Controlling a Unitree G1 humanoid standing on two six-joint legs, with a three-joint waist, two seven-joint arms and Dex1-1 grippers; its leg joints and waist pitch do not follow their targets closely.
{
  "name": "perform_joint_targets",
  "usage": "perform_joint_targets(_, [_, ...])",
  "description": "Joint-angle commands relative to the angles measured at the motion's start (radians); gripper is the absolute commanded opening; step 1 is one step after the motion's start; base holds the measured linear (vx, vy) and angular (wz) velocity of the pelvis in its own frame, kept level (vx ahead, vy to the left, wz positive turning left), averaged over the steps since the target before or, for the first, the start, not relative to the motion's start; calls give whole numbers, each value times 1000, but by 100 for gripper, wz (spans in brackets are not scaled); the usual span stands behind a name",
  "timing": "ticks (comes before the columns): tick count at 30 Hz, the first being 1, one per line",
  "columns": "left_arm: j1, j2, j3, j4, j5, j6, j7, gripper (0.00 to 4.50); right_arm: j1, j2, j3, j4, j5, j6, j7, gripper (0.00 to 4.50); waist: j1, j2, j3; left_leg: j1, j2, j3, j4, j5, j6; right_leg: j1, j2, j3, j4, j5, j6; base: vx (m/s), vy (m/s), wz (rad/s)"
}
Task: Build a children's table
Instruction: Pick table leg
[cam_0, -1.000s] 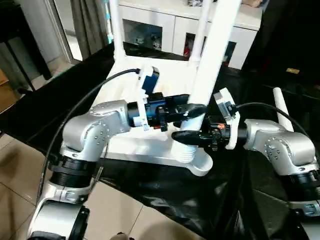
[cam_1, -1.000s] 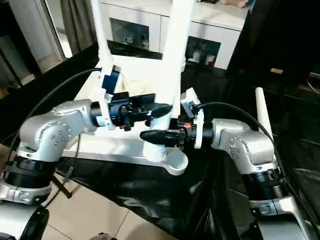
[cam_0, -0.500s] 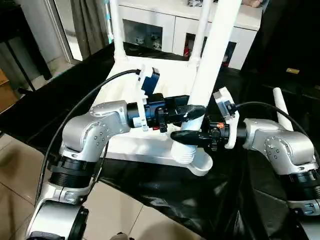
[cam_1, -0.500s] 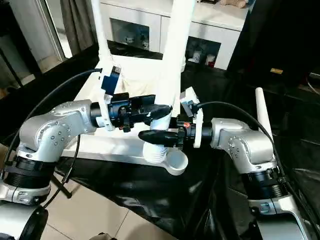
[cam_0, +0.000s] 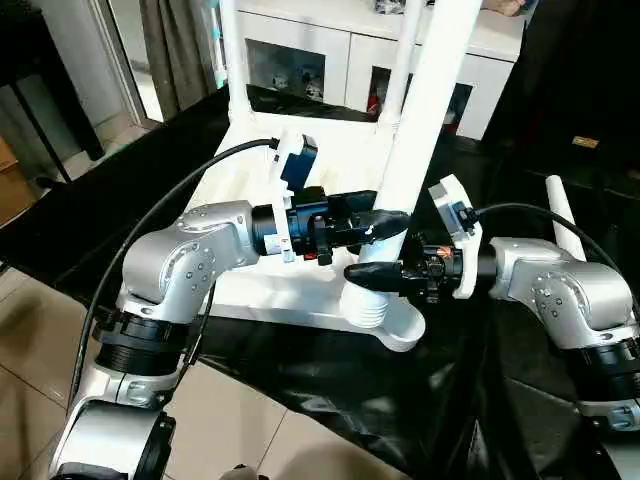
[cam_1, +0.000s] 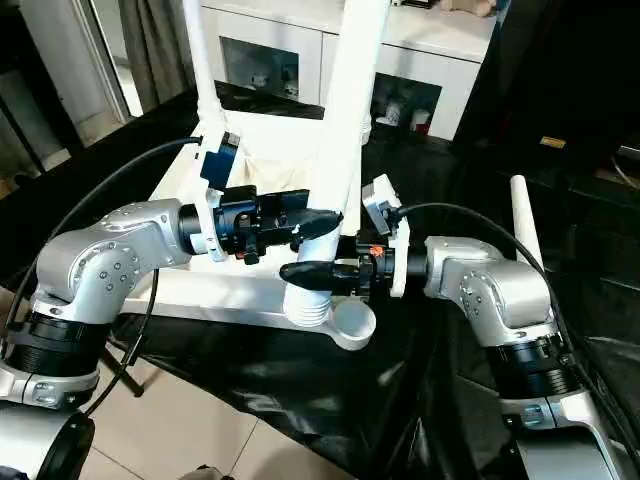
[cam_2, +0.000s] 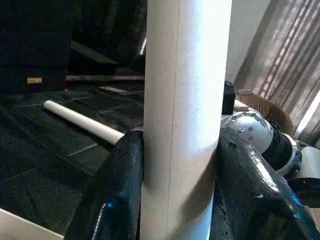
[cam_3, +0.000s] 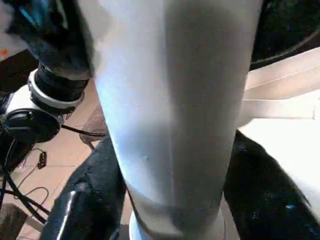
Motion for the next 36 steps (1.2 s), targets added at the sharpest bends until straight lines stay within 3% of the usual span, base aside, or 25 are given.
perform_joint_targets(1, [-12, 0, 4, -18, -11, -2, -2, 190, -14, -4, -9, -9, 14, 11, 10, 234, 5, -18, -79, 14, 27, -3, -62, -55, 40, 62, -67, 38, -61, -43, -239, 0, 0, 0])
perform_joint_targets(7, [-10, 3, 7, -19, -10, -2, -1, 190, -15, -8, -11, -11, 24, 25, 21, 201, 5, -18, -78, 14, 28, -4, -62, -67, 30, 60, -68, 38, -64, -73, -229, 0, 0, 0])
perform_joint_targets(14, [-11, -2, 21, 10, 17, -18, 45, 189, -16, -1, -12, -12, 32, 26, 11, 195, 5, -19, -77, 13, 27, -4, -62, -78, 22, 60, -68, 39, -67, -102, -218, 0, 0, 0])
perform_joint_targets(17, [-16, -23, 77, 40, -21, 7, 84, 258, -10, 5, -16, -18, 33, 25, 4, 193, 5, -19, -77, 15, 26, -3, -62, -78, 20, 58, -67, 38, -67, -103, -218, 0, 0, 0])
perform_joint_targets(19, [-12, -33, 100, 42, -36, -3, 93, 261, -6, 7, -18, -22, 34, 25, 1, 192, 5, -21, -78, 13, 26, -4, -61, -79, 21, 60, -67, 38, -67, -98, -222, 0, 0, 0])
perform_joint_targets(20, [-4, -58, 138, 42, -44, -62, 115, 278, -1, 5, -21, -28, 35, 26, -2, 190, 4, -22, -77, 13, 26, -4, -62, -79, 24, 59, -67, 38, -68, -98, -222, 0, 0, 0])
perform_joint_targets(22, [1, -85, 179, 46, -59, -103, 147, 282, 3, 1, -23, -33, 35, 25, -2, 189, 6, -23, -78, 12, 26, -4, -60, -72, 27, 61, -67, 38, -68, -86, -225, 0, 0, 0])
perform_joint_targets(25, [6, -107, 230, 48, -95, -129, 176, 282, 6, -10, -25, -36, 32, 20, 3, 188, 2, -32, -78, 10, 26, -5, -61, -83, 26, 64, -67, 37, -68, -82, -224, 0, 0, 0])
perform_joint_targets(27, [11, -116, 253, 32, -114, -135, 189, 282, 7, -16, -29, -38, 32, 19, 4, 188, 1, -28, -77, 14, 27, -5, -61, -86, 27, 61, -67, 37, -69, -106, -212, 0, 0, 0])
perform_joint_targets(28, [20, -121, 269, 2, -137, -127, 193, 282, 8, -21, -35, -38, 32, 18, 4, 188, 0, -39, -76, 13, 28, -3, -61, -86, 28, 60, -66, 37, -71, -116, -209, 0, 0, 0])
perform_joint_targets(31, [33, -118, 281, -30, -143, -123, 204, 282, 11, -24, -44, -42, 34, 17, -2, 188, 1, -32, -76, 16, 32, -6, -63, -89, 17, 56, -66, 37, -68, -107, -216, 0, 0, 0])
perform_joint_targets(32, [37, -115, 283, -36, -138, -127, 208, 282, 13, -23, -46, -44, 34, 14, -6, 188, 1, -40, -76, 17, 34, -7, -65, -86, 19, 57, -67, 36, -65, -97, -216, 0, 0, 0])
perform_joint_targets(35, [59, -93, 291, -49, -95, -132, 261, 282, 33, -17, -54, -56, 0, -31, -50, 188, 0, -40, -73, 18, 31, -5, -65, -105, 10, 54, -66, 38, -70, -116, -203, 0, 0, 0])
perform_joint_targets(36, [84, -44, 230, -29, 90, -202, 362, 282, 46, 15, -72, -37, -79, -131, -163, 188, 1, -41, -73, 19, 31, -5, -66, -107, 7, 55, -67, 39, -72, -128, -195, 0, 0, 0])
